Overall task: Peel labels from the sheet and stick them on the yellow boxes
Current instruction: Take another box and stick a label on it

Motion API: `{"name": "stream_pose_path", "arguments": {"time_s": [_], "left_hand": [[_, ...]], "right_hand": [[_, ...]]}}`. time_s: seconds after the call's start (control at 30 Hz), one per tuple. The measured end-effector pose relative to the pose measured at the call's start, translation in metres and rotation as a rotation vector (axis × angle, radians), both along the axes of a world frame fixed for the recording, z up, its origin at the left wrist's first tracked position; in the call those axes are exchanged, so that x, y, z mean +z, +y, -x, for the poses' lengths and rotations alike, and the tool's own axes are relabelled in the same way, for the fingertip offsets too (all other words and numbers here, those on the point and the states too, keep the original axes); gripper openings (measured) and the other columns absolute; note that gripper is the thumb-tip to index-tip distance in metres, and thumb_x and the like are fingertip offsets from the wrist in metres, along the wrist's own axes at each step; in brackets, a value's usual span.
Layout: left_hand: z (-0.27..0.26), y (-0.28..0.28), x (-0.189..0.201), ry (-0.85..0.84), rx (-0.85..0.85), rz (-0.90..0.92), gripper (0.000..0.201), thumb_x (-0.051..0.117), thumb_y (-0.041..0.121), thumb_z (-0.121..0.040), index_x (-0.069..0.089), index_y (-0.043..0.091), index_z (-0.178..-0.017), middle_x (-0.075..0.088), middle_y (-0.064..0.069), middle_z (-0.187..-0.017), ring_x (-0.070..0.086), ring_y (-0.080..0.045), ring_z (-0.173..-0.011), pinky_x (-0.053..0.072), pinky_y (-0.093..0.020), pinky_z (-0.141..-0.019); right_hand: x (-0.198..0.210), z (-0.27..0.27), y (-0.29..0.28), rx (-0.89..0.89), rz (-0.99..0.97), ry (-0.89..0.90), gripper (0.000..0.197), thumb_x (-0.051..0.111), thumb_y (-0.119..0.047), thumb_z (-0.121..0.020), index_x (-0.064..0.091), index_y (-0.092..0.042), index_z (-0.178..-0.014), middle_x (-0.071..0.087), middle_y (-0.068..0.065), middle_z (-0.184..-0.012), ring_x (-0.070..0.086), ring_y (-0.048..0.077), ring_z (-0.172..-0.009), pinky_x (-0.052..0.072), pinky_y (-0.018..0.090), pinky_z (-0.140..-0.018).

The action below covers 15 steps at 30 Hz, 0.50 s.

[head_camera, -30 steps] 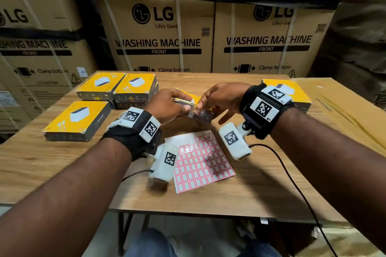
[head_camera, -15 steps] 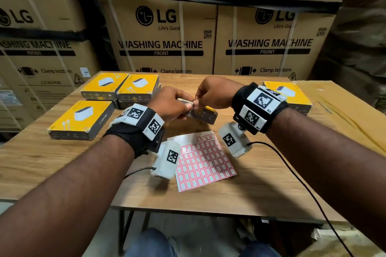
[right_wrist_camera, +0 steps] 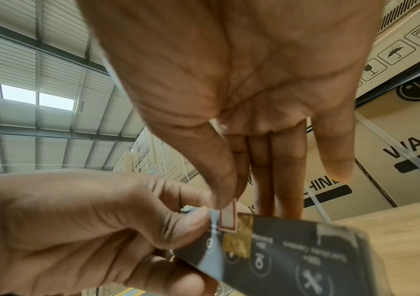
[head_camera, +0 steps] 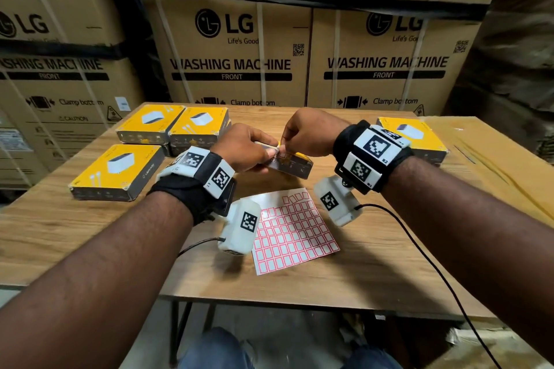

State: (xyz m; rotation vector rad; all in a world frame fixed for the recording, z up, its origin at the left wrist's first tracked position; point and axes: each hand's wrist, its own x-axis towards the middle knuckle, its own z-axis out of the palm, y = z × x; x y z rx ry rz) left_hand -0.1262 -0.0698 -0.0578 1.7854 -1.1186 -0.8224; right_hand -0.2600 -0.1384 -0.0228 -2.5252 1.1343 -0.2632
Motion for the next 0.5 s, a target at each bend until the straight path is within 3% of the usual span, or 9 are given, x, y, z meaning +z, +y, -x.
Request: {"name": "stream_pose_path", "arguments": {"time_s": [0.2, 0.37, 0.5], "left_hand": [[-0.0006, -0.0001, 0.0018, 0.022, 0.014, -0.005, 0.021, 0.066, 0.004, -0.09, 0.071, 0.008, -0.109, 0.069, -0.015, -0.101, 0.066, -0.018, -0.074, 0.061, -0.032, -0.071], [0.0005, -0.0001, 0.0036, 0.037, 0.013, -0.005, 0.021, 0.065, 0.004, -0.09, 0.07, 0.006, -0.11, 0.071, -0.015, -0.096, 0.066, -0.016, -0.067, 0.061, -0.03, -0.069], [0.0013, -0.0001, 0.0044, 0.039, 0.025, -0.013, 0.02, 0.066, 0.003, -0.09, 0.071, 0.008, -0.108, 0.07, -0.013, -0.096, 0.066, -0.018, -0.069, 0.061, -0.031, -0.069]], "right_hand": [[-0.0061, 0.0008, -0.0028, -0.013, -0.046, -0.078, 0.006, 0.064, -0.021, -0.092, 0.069, -0.019, -0.092, 0.066, -0.002, -0.091, 0.056, 0.008, -0.081, 0.041, 0.021, -0.057], [-0.0062, 0.0035, -0.0008, 0.027, -0.044, -0.082, 0.011, 0.078, -0.024, -0.082, 0.068, -0.022, -0.078, 0.066, -0.005, -0.08, 0.058, 0.005, -0.074, 0.041, 0.019, -0.054], [-0.0085, 0.0033, -0.0021, 0.018, -0.012, -0.128, 0.013, 0.08, -0.02, -0.079, 0.068, -0.021, -0.075, 0.067, -0.004, -0.078, 0.06, 0.007, -0.075, 0.044, 0.019, -0.056]]}}
